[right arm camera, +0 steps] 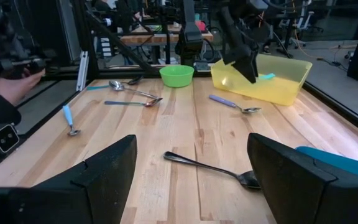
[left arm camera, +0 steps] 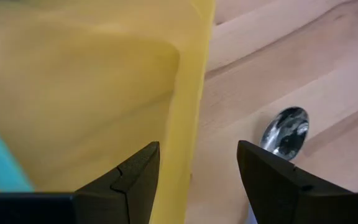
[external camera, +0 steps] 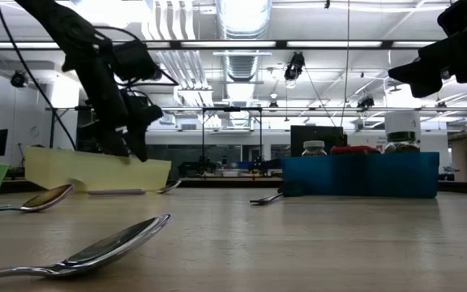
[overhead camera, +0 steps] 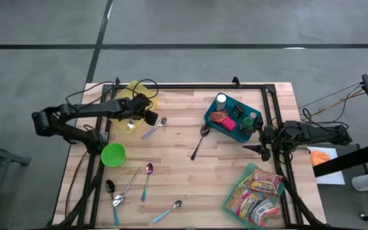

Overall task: Pick & Place Food Item
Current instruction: Adjust the yellow bin on the table

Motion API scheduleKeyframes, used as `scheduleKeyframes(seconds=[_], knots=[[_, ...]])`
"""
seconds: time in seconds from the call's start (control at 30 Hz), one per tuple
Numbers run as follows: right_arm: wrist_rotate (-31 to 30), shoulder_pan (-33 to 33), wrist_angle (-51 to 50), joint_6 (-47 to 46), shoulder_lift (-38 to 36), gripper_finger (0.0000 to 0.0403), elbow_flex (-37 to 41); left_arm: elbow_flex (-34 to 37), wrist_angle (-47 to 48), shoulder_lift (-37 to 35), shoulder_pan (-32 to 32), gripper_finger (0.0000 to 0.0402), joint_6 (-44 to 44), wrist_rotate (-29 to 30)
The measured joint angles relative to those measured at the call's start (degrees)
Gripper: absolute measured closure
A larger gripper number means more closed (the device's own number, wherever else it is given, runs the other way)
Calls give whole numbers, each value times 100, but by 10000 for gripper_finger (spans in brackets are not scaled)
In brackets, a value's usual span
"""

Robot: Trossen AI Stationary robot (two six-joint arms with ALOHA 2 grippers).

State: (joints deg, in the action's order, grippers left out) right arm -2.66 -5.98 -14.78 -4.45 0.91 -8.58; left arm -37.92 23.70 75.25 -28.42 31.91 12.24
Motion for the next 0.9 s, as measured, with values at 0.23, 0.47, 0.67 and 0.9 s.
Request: scheduleKeyframes(seconds=[0.23, 0.47, 0.67, 0.9], knots=[[0, 0, 2, 11, 0, 100, 0, -14, -364, 469, -1, 229, -210, -115], [0, 0, 0, 8, 0, 100, 0, -14, -426, 561, -15, 355, -171, -61], [1, -2, 0, 5, -1, 100, 0, -20, -576, 561, -14, 393, -205, -29], [2, 0, 0, 6, -2, 100, 0, -18, -876, 561, 0, 395, -933, -331]])
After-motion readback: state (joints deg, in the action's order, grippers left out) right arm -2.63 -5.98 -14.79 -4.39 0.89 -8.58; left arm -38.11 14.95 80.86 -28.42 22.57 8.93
